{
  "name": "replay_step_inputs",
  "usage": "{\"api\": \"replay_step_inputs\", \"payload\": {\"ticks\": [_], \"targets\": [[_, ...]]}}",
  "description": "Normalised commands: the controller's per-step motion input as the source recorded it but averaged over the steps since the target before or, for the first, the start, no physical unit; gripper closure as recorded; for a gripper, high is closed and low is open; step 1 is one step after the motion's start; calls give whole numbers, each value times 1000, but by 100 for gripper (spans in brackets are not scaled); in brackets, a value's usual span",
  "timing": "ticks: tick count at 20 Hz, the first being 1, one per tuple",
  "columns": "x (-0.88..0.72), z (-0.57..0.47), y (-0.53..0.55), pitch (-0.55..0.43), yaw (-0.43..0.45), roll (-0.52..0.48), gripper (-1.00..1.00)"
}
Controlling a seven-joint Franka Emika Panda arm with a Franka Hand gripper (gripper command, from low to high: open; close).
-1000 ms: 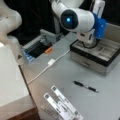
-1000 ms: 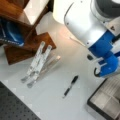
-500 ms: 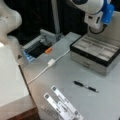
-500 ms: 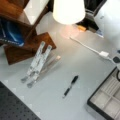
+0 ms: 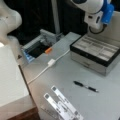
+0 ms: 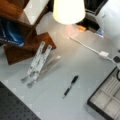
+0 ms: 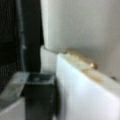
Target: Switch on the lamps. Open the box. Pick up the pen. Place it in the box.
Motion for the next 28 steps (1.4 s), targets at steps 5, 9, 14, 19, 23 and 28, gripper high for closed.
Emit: {"api": "replay_step_inputs", "payload": {"ticks": [5, 9, 14, 19, 23, 28], "targets": [[-306, -224, 103, -112, -15, -73, -100], [-270, -151, 139, -150, -25, -62, -100], [-222, -121, 136, -177, -55, -49, -100], [-212, -111, 87, -166, -64, -32, -100], [-224, -68, 21, -140, -67, -33, -100], [-248, -3, -91, -112, -30, -62, -100]]}}
